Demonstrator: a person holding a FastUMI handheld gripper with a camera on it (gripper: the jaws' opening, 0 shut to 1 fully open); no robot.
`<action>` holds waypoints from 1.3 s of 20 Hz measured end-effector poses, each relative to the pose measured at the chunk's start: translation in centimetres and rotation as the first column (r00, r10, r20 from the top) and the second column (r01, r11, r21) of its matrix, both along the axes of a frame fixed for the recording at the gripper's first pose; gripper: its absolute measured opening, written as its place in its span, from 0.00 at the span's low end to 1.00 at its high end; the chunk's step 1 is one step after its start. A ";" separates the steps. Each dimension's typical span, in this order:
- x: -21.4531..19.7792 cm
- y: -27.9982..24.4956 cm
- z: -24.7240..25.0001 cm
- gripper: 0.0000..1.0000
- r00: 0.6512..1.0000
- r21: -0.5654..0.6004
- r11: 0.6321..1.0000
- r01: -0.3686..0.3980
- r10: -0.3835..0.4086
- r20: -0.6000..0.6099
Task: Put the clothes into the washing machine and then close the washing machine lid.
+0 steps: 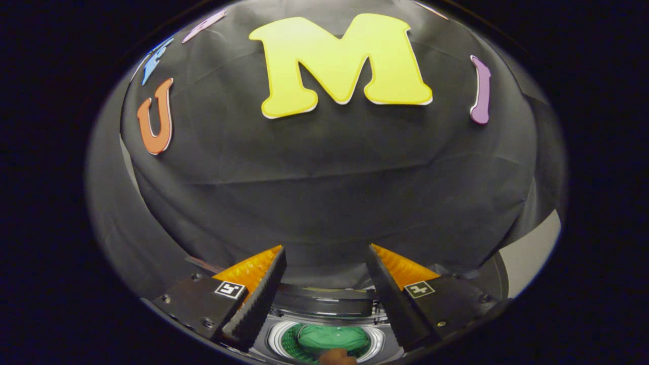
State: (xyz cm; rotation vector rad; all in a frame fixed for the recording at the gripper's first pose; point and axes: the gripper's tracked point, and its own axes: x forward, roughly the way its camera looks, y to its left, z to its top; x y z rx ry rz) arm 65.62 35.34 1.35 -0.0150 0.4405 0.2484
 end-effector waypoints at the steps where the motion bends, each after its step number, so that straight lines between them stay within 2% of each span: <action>1: 0.2 -0.1 -0.7 0.99 1.000 -0.005 1.000 0.009 -0.009 -0.016; 13: 1.5 0.4 -0.7 1.00 0.997 -0.001 0.999 -0.033 0.033 0.070; 26: 0.6 0.4 -0.5 1.00 0.984 0.001 0.996 -0.086 0.085 0.157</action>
